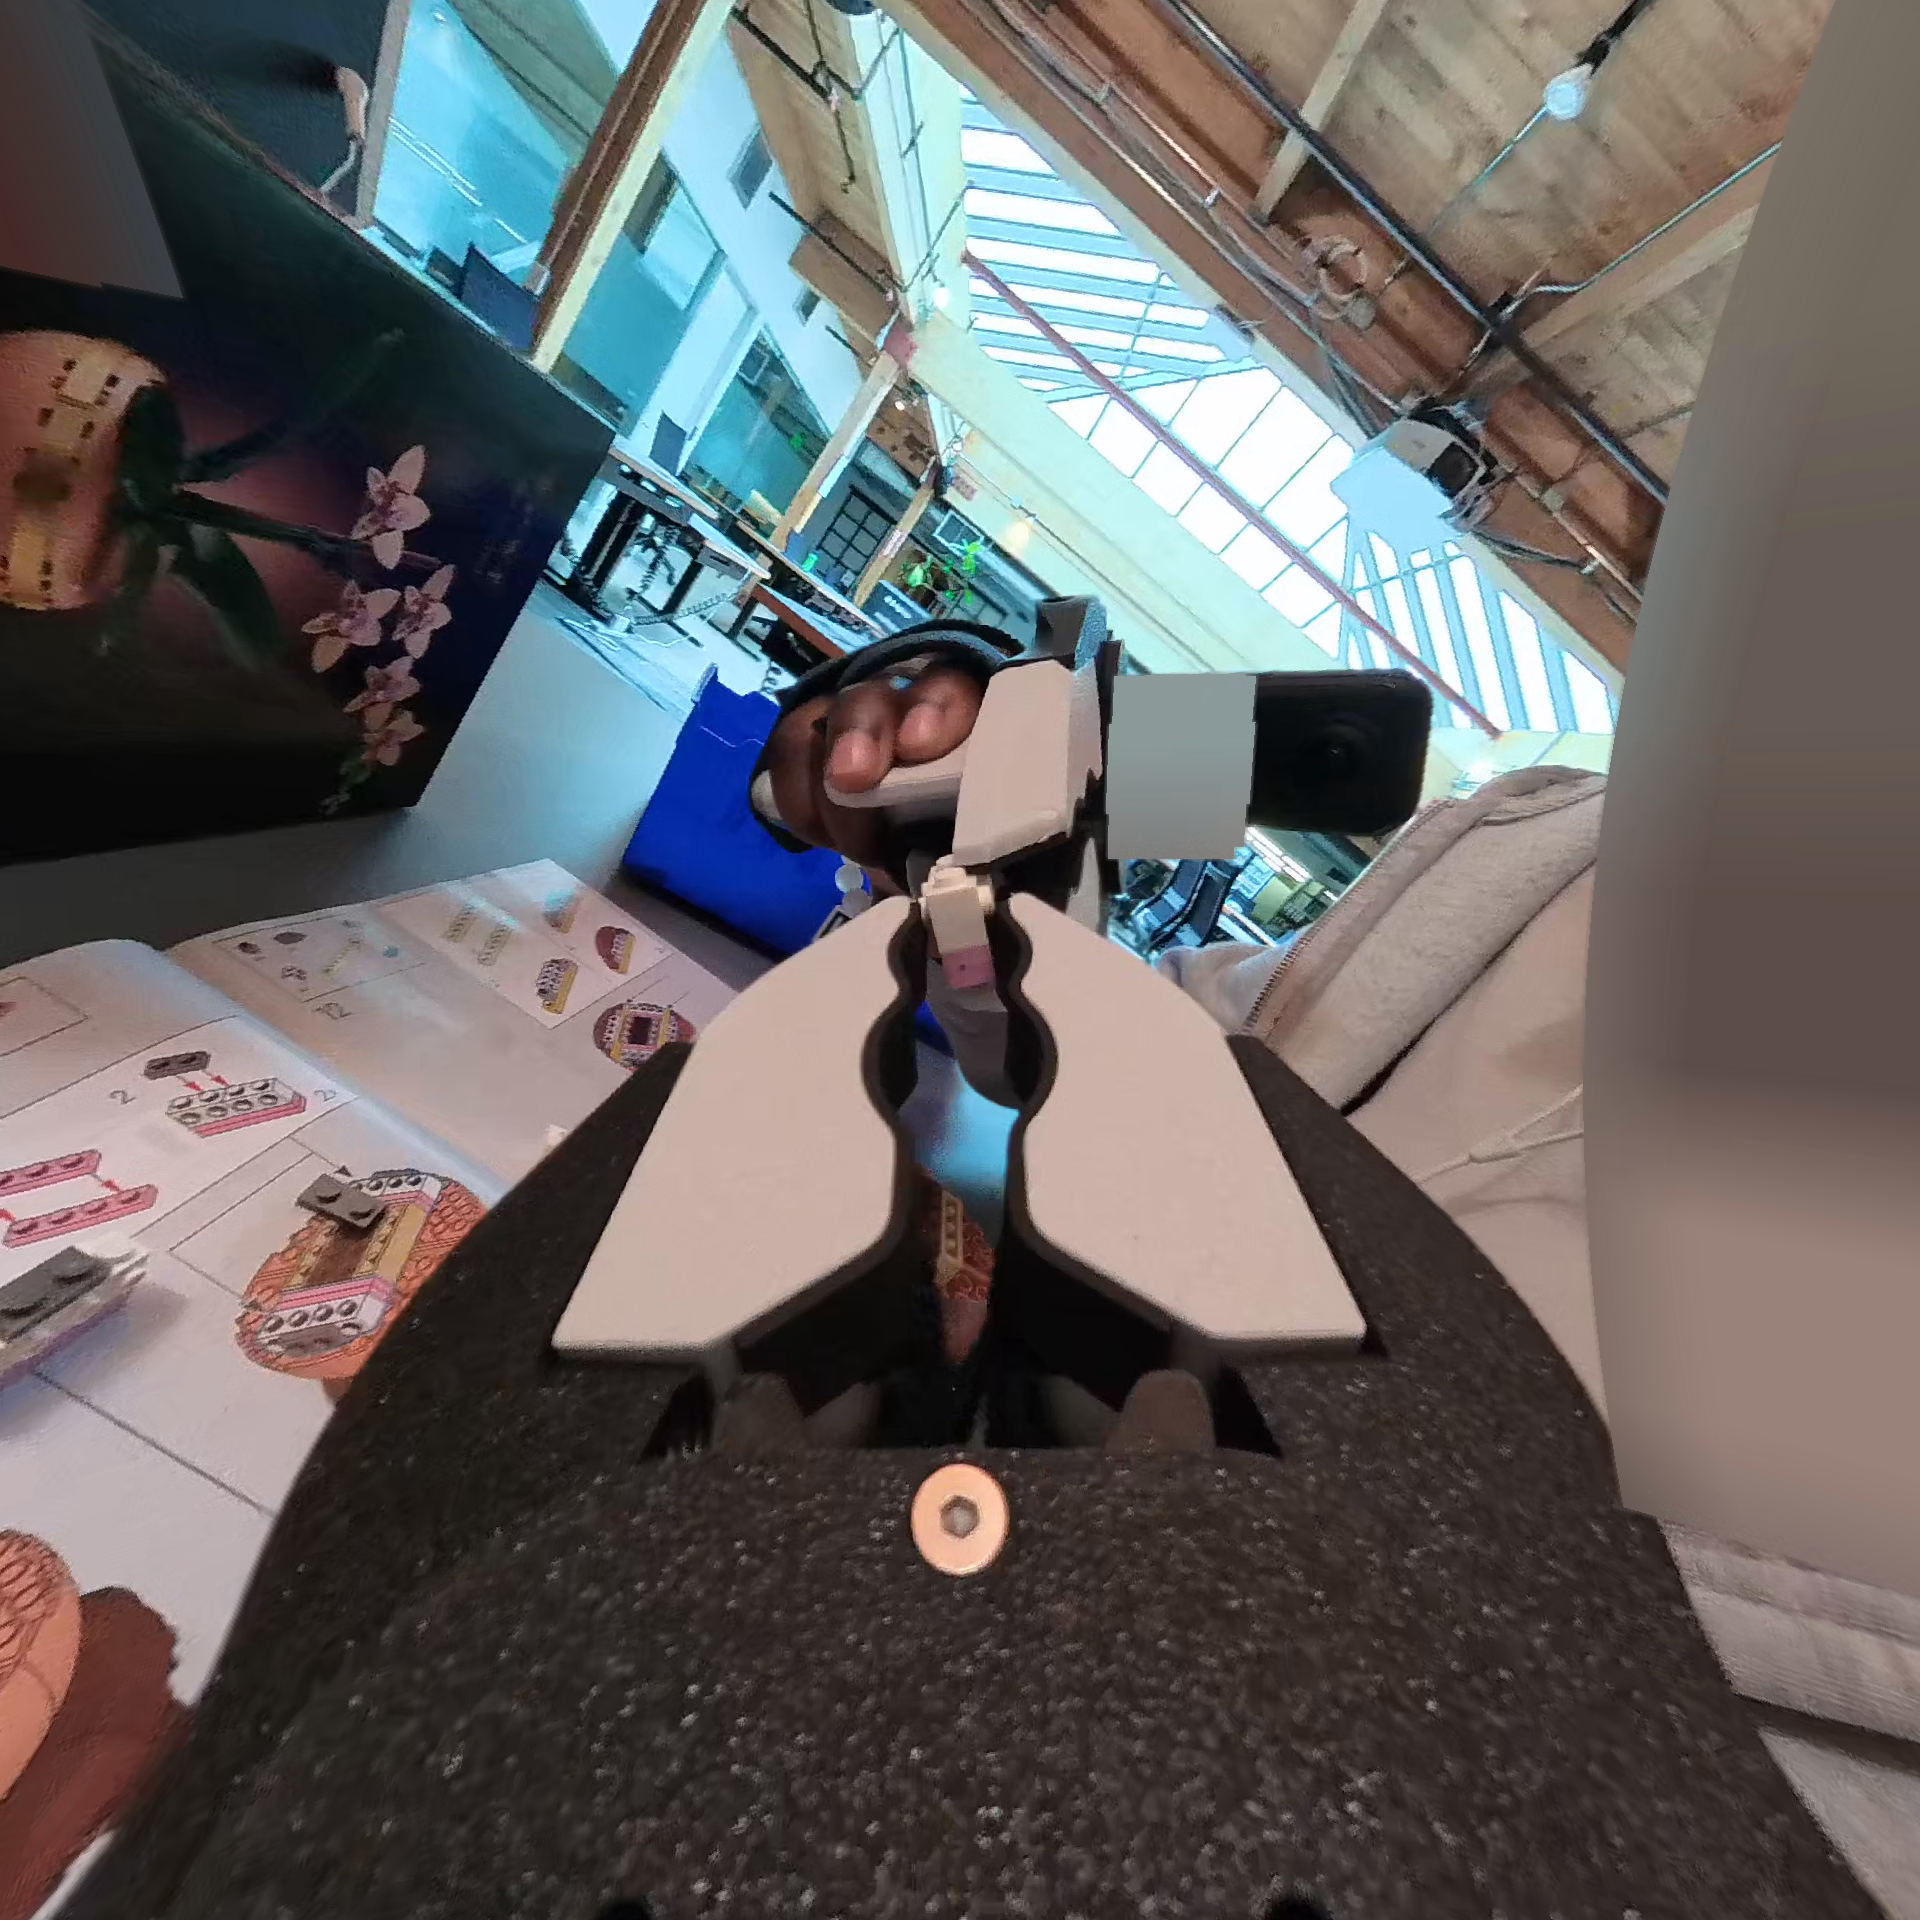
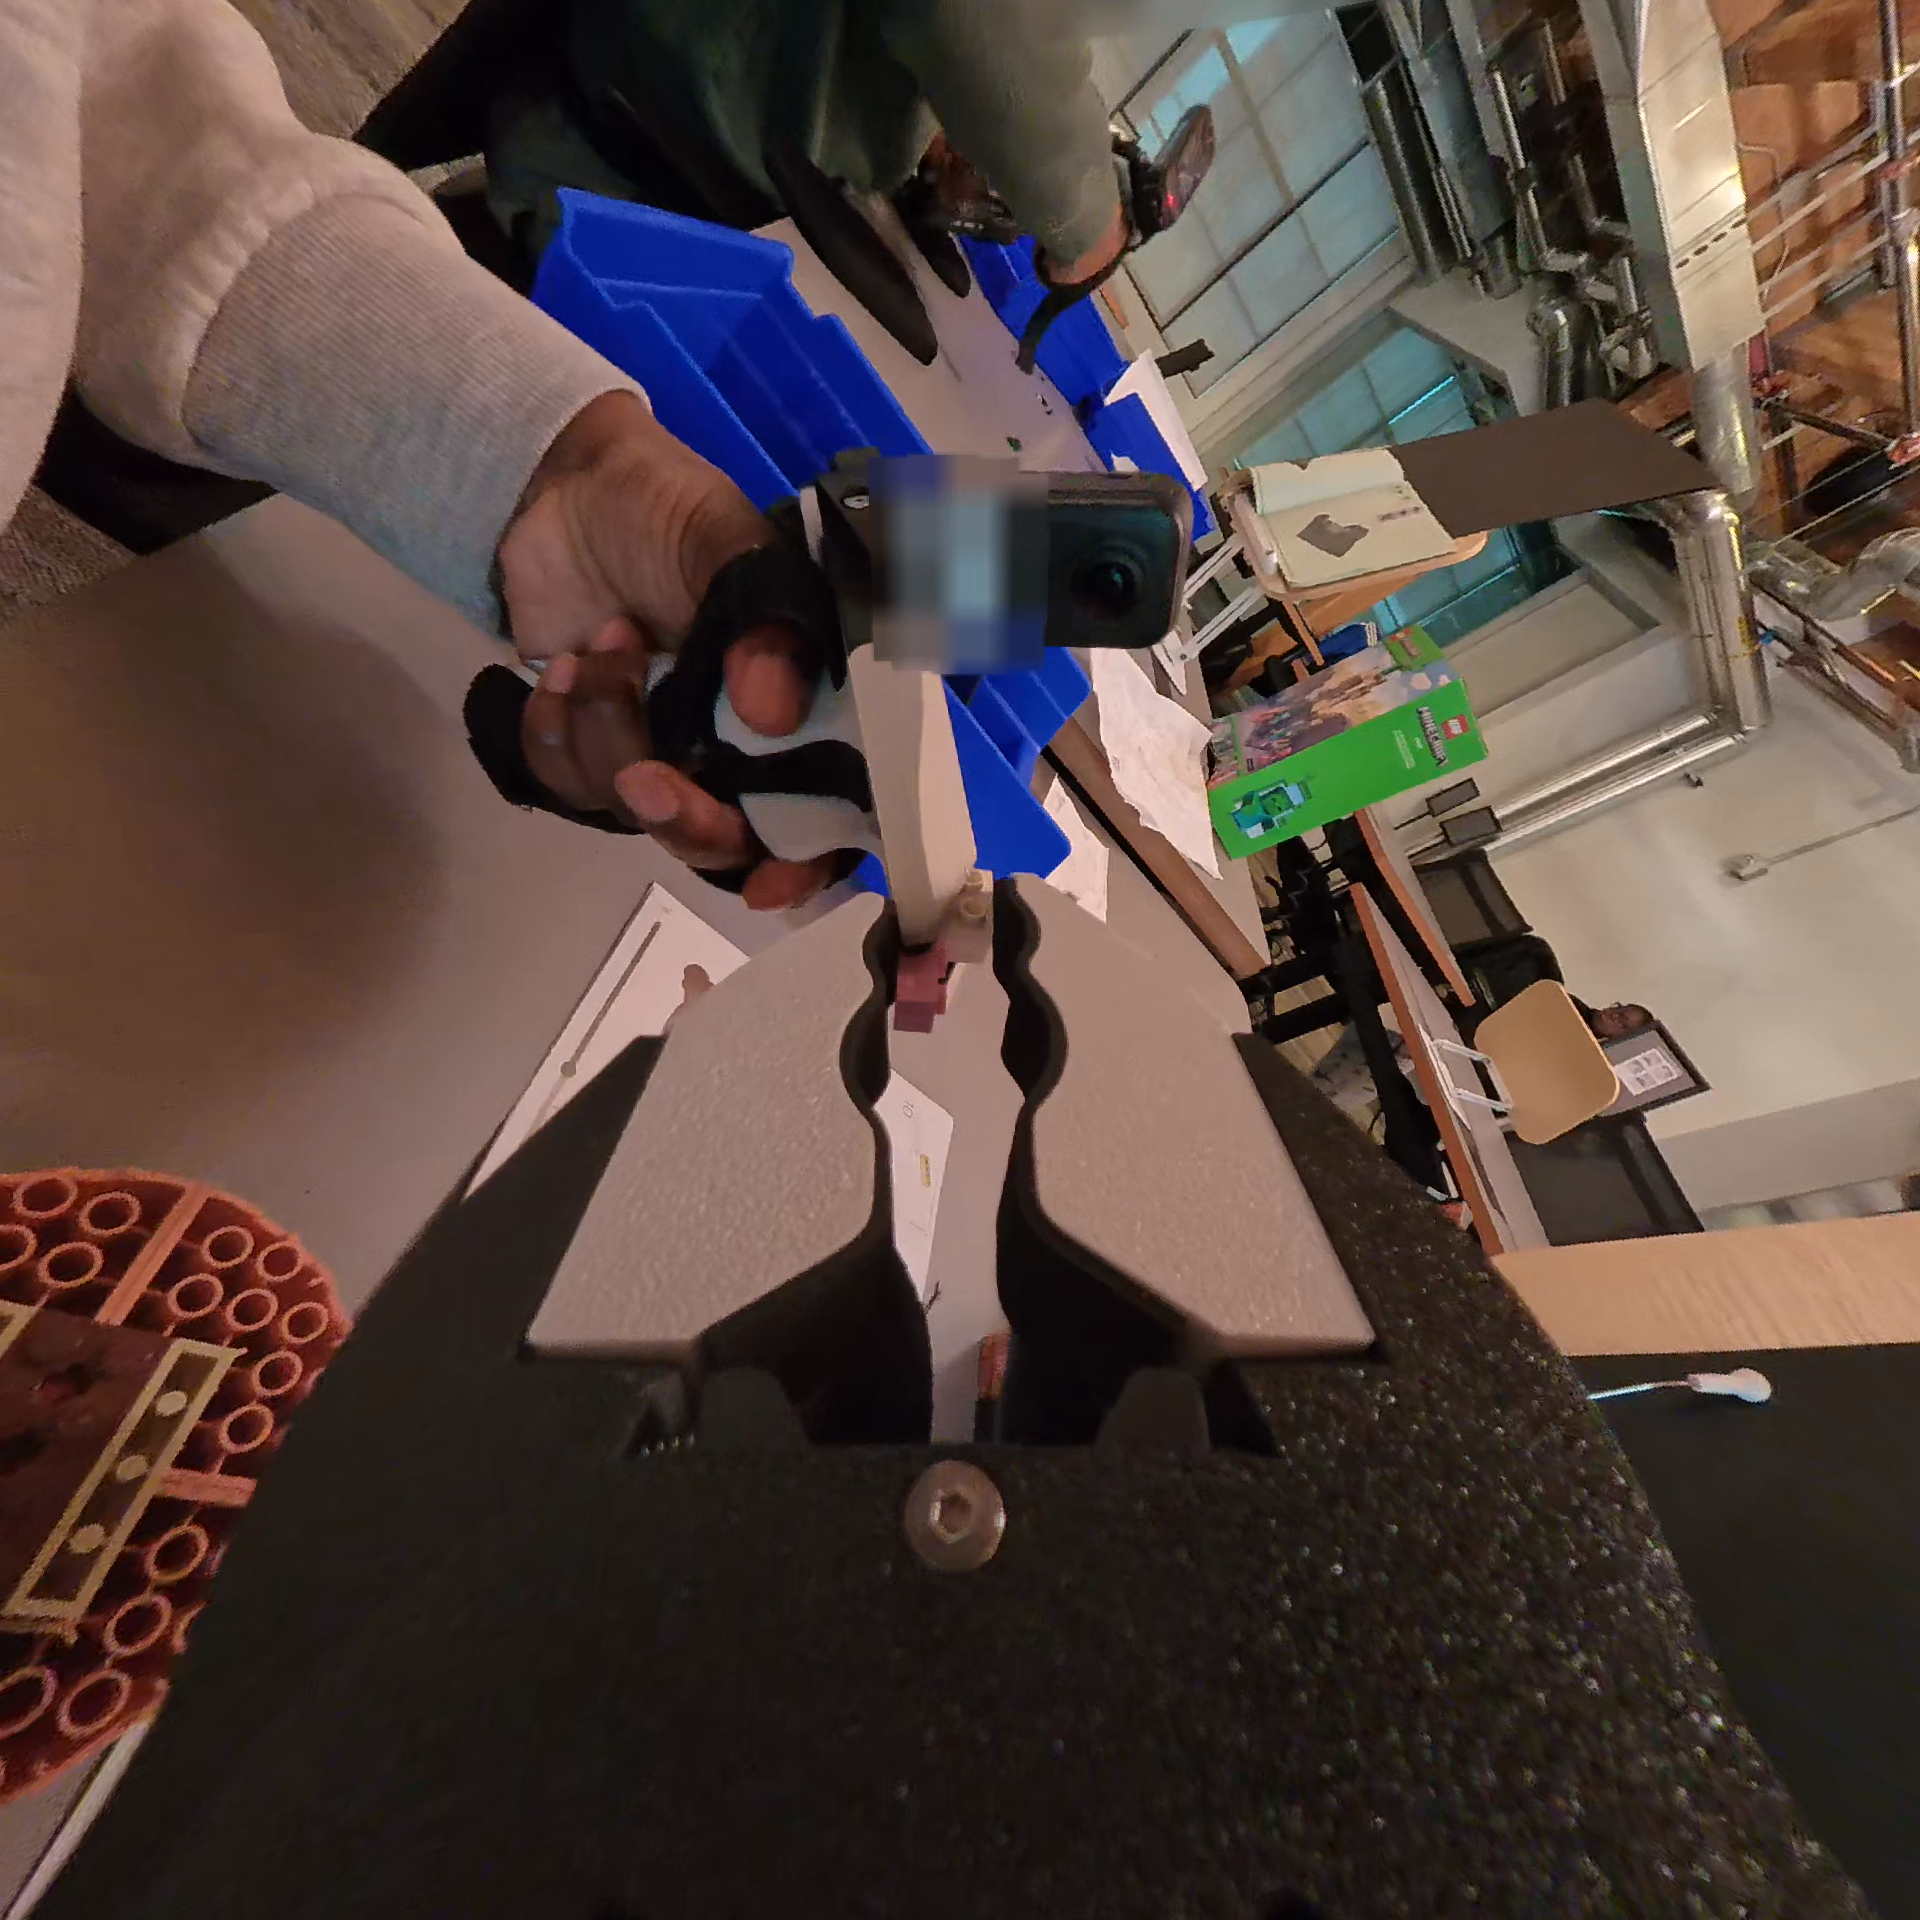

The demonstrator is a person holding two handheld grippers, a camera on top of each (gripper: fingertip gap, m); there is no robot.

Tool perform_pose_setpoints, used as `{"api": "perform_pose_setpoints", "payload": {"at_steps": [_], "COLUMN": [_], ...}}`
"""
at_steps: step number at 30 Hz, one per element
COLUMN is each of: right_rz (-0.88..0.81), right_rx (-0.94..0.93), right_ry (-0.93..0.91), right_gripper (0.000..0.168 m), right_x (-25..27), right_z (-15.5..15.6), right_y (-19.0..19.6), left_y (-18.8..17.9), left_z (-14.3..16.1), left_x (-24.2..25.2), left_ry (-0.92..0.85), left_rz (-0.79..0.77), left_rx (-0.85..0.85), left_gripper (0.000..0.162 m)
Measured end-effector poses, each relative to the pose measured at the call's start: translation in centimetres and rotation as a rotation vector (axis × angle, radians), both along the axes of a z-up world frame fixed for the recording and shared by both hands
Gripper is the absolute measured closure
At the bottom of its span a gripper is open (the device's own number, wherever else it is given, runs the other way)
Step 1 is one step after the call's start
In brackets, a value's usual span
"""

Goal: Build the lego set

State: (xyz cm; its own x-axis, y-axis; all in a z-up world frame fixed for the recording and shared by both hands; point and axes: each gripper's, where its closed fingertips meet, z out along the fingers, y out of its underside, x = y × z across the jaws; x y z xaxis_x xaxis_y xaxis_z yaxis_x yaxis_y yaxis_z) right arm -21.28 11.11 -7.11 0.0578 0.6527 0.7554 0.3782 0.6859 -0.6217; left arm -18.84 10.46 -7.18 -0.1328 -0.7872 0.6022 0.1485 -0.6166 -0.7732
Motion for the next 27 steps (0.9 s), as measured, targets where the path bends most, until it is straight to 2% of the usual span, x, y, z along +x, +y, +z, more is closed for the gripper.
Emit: {"api": "perform_pose_setpoints", "payload": {"at_steps": [2, 5, 8, 10, 11, 14, 17, 22, 27], "right_rz": [-0.013, -0.078, -0.173, -0.254, -0.263, -0.305, -0.465, -0.647, -0.637], "right_rx": [-0.06, -0.287, -0.643, -0.808, -0.834, -0.849, -0.897, -0.999, -0.876], "right_ry": [0.012, 0.02, -0.09, -0.219, -0.269, -0.274, -0.311, -0.21, -0.182], "right_gripper": [0.151, 0.14, 0.143, 0.141, 0.141, 0.151, 0.15, 0.151, 0.161], "right_x": [0.0, 1.9, 5.2, 6.8, 7.1, 7.4, 9.8, 10.9, 10.0], "right_z": [-0.1, -1.3, -5.7, -9.4, -10.7, -12.0, -12.9, -13.7, -14.5], "right_y": [0.1, 1.7, 3.6, 4.3, 4.3, 4.5, 4.7, 1.9, 0.9], "left_y": [0.4, 1.1, 1.5, 1.1, 0.9, 0.8, 0.7, 1.4, 1.6], "left_z": [-0.2, -1.8, -4.1, -4.9, -5.2, -6.4, -5.6, -5.4, -5.6], "left_x": [-0.2, -1.4, -3.1, -3.6, -3.6, -3.8, -3.9, -3.2, -2.2], "left_ry": [0.009, 0.076, 0.163, 0.163, 0.163, 0.203, 0.134, 0.107, 0.115], "left_rz": [0.043, 0.159, 0.273, 0.302, 0.308, 0.334, 0.365, 0.398, 0.358], "left_rx": [0.026, 0.106, 0.187, 0.231, 0.251, 0.32, 0.365, 0.374, 0.37], "left_gripper": [0.152, 0.152, 0.151, 0.152, 0.151, 0.151, 0.151, 0.151, 0.151]}}
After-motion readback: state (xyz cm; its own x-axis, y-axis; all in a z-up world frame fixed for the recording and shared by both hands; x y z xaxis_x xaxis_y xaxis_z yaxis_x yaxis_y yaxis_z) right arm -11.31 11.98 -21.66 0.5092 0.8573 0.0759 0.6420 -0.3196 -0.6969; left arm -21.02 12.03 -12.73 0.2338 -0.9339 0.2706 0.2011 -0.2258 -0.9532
